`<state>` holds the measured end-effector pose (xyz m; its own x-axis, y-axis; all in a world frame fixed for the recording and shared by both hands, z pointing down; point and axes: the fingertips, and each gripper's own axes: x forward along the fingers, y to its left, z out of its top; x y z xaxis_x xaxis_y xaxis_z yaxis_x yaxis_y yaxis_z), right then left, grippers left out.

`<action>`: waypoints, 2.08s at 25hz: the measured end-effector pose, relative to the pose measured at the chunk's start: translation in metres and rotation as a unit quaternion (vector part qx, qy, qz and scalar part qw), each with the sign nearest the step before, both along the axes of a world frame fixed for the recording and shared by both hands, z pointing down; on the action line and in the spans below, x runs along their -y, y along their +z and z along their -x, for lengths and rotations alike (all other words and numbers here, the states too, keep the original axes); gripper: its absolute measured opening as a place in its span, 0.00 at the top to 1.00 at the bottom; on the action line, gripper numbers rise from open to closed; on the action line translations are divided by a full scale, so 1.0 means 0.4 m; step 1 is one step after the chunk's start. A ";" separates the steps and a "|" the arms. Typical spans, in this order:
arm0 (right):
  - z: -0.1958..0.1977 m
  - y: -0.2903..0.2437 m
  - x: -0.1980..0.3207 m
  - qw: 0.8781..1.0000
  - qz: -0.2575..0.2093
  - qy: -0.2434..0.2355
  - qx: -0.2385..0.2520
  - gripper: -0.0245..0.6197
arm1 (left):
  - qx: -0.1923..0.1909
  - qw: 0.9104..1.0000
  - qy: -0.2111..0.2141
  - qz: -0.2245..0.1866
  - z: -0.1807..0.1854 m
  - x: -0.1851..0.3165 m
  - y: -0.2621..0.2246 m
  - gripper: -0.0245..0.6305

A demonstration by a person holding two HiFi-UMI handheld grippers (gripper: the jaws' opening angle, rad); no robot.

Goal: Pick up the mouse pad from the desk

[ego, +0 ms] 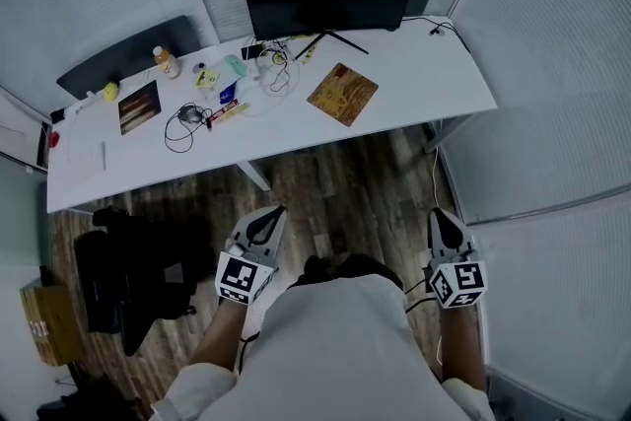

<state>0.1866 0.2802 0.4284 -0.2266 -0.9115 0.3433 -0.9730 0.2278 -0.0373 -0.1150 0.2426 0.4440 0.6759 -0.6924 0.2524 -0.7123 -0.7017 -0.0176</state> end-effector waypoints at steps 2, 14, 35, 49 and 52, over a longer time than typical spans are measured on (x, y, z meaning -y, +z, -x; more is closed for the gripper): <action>0.005 0.005 0.005 1.000 0.004 0.002 -0.001 0.91 | 0.000 1.000 0.001 0.003 0.006 0.013 0.003 0.94; -0.013 0.040 0.153 1.000 0.018 -0.022 0.010 0.91 | 0.008 1.000 -0.020 0.019 -0.016 0.123 0.026 0.94; -0.130 0.152 0.631 0.988 0.083 -0.121 0.045 0.72 | 0.019 0.994 -0.093 0.048 -0.182 0.491 0.057 0.94; -0.188 0.229 0.865 0.977 0.125 -0.174 0.011 0.40 | 0.030 0.987 -0.142 0.072 -0.246 0.639 0.094 0.94; -0.195 0.253 0.898 0.974 0.142 -0.179 0.007 0.40 | 0.029 0.985 -0.148 0.080 -0.255 0.657 0.103 0.94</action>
